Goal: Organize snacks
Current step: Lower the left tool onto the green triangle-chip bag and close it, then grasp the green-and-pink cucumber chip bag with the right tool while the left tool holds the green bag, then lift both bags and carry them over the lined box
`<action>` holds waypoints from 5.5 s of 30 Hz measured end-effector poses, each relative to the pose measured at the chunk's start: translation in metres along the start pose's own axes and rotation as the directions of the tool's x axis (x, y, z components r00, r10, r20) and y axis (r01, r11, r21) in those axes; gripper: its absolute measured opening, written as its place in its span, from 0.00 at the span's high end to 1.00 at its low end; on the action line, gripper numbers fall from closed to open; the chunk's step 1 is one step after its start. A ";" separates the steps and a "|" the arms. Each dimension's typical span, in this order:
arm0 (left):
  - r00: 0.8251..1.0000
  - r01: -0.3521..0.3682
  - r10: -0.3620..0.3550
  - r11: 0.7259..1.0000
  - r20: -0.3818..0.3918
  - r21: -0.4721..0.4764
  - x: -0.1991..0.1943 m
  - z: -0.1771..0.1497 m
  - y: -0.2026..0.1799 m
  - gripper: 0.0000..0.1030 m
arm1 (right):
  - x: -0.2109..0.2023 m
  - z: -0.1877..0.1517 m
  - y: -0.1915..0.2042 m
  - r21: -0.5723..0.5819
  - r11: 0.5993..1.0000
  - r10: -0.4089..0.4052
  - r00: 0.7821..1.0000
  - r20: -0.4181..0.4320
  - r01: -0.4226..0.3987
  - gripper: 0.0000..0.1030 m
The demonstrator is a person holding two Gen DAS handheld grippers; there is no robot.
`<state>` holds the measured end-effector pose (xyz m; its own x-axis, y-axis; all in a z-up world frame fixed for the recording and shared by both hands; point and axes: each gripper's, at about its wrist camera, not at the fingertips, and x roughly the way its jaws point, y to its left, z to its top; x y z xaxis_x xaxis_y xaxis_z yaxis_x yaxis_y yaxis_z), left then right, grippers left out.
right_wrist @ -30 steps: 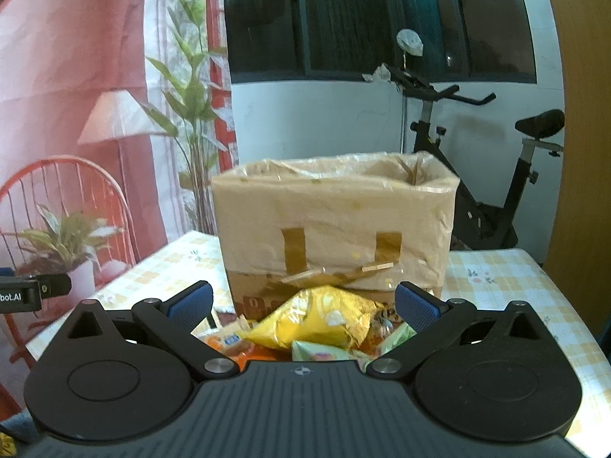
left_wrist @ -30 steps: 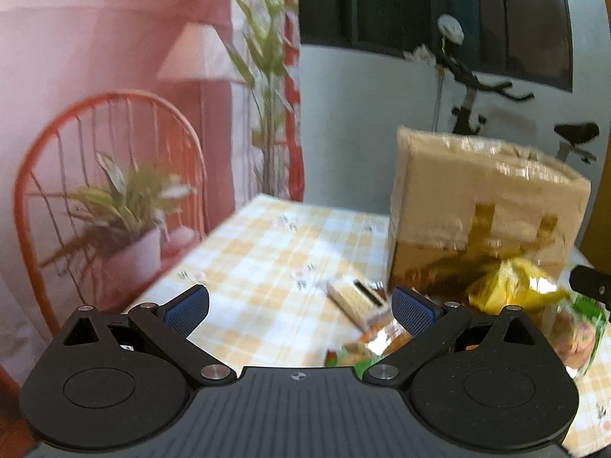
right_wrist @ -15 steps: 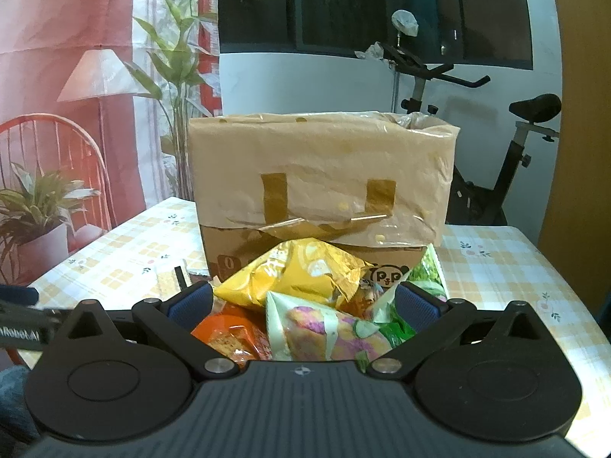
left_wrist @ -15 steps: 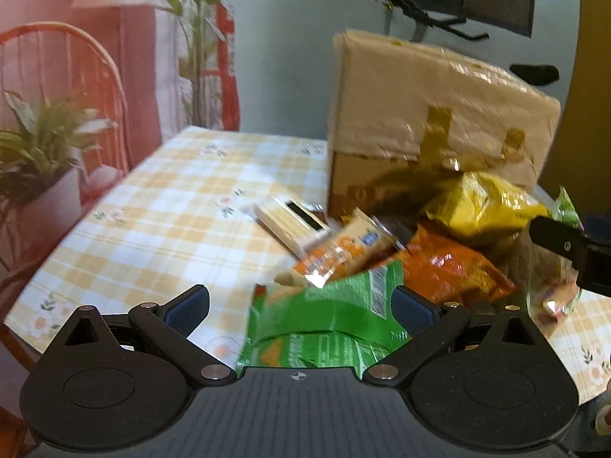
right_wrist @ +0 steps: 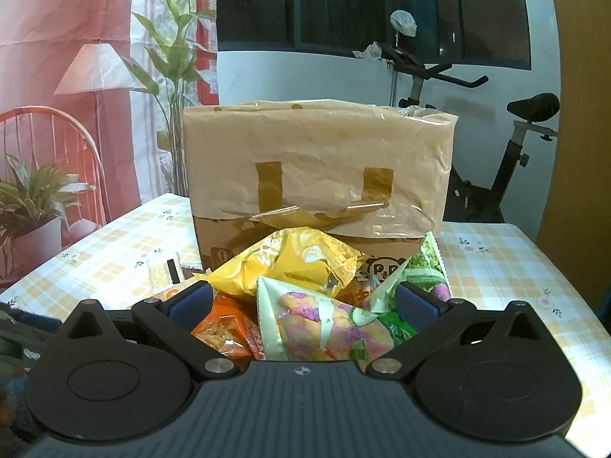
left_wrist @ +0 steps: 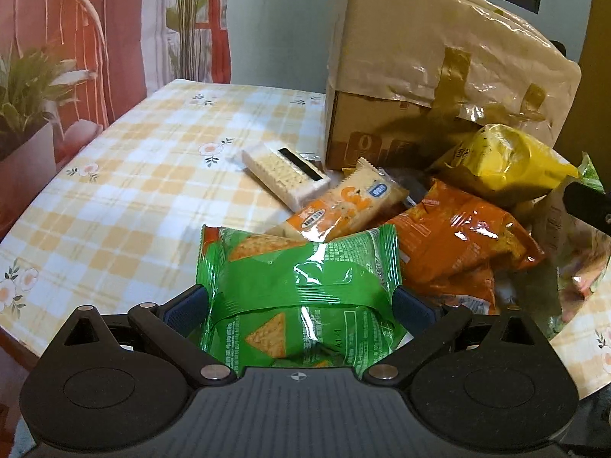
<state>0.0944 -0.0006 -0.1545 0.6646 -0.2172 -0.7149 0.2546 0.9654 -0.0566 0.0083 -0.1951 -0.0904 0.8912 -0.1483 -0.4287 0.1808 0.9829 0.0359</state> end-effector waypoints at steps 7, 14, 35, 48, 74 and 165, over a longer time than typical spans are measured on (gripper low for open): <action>1.000 0.004 -0.004 1.000 0.020 0.007 0.003 -0.001 0.000 0.00 | 0.001 -0.001 0.001 0.000 1.000 -0.001 1.000 -0.003 0.001 0.00; 0.999 -0.020 0.019 0.999 0.051 0.031 -0.004 -0.001 -0.002 0.11 | 0.001 -0.005 0.003 -0.019 1.000 -0.007 1.000 -0.011 0.007 0.00; 0.981 -0.030 0.028 1.000 0.194 0.005 -0.029 0.005 -0.002 0.11 | 0.002 -0.014 0.007 -0.103 0.990 -0.100 0.995 0.011 0.101 0.00; 0.976 -0.013 0.015 1.000 0.219 -0.011 -0.032 0.006 0.000 0.10 | -0.015 -0.010 -0.028 0.087 0.977 -0.202 0.976 0.081 0.195 0.00; 0.978 -0.005 0.007 1.000 0.209 -0.010 -0.029 0.005 0.000 0.10 | -0.007 -0.017 -0.046 -0.158 0.987 0.029 0.999 -0.046 -0.036 0.00; 0.907 0.004 0.004 1.000 0.421 -0.017 -0.063 0.126 0.002 0.08 | -0.001 0.105 -0.070 -0.249 0.969 0.070 0.971 0.229 -0.011 0.21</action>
<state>0.1418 -0.0036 -0.0214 0.8996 -0.2539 -0.3553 0.2447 0.9670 -0.0714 0.0383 -0.2752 0.0020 0.9731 -0.1003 -0.2075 0.0617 0.9808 -0.1850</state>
